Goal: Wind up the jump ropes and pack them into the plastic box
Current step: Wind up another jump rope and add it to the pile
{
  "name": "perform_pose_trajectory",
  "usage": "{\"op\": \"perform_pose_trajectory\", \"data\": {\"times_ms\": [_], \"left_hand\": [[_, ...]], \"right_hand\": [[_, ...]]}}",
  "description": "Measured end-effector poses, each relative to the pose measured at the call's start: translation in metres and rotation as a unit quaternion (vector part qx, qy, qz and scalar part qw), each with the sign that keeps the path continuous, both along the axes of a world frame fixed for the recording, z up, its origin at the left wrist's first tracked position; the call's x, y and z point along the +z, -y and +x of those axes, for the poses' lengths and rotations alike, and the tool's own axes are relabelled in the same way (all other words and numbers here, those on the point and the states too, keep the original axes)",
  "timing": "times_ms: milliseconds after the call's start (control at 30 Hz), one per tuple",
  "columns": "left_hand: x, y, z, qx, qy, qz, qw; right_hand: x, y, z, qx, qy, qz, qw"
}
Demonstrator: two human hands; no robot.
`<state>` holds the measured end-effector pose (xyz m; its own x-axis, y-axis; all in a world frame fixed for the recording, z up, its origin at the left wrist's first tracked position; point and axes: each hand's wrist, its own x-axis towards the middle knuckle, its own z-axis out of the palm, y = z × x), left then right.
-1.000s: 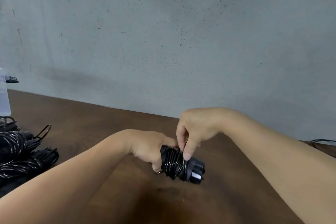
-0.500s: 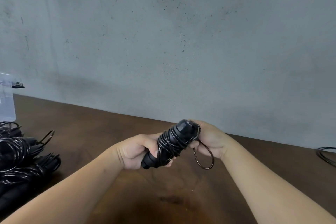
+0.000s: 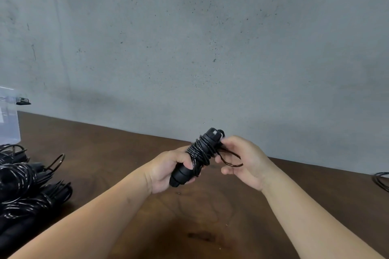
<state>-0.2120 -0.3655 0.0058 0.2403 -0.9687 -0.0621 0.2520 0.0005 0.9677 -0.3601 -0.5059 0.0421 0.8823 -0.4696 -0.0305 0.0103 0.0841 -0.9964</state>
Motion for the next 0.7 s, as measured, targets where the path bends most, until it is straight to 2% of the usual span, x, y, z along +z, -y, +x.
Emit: {"op": "perform_pose_trajectory", "data": {"times_ms": [133, 233, 367, 467, 600, 700], "left_hand": [[-0.002, 0.004, -0.004, 0.053, 0.044, 0.015, 0.997], [0.003, 0.005, -0.009, 0.098, 0.156, 0.008, 0.983], [0.009, 0.003, -0.017, 0.077, 0.178, -0.018, 0.981], [0.011, 0.005, -0.019, 0.116, 0.256, 0.027, 0.959], [0.016, 0.006, -0.022, 0.147, 0.255, 0.031, 0.955], [0.020, 0.005, -0.021, 0.148, 0.236, 0.036, 0.960]], "right_hand": [[-0.005, -0.005, 0.010, -0.036, -0.010, -0.056, 0.998], [-0.006, -0.005, 0.014, -0.070, -0.017, -0.068, 0.995], [-0.005, -0.007, 0.015, -0.087, -0.045, -0.072, 0.993], [-0.007, -0.014, 0.018, -0.092, -0.085, -0.097, 0.987], [-0.010, -0.019, 0.019, -0.108, -0.104, -0.150, 0.977], [-0.010, -0.017, 0.018, -0.101, -0.099, -0.118, 0.983]]}}
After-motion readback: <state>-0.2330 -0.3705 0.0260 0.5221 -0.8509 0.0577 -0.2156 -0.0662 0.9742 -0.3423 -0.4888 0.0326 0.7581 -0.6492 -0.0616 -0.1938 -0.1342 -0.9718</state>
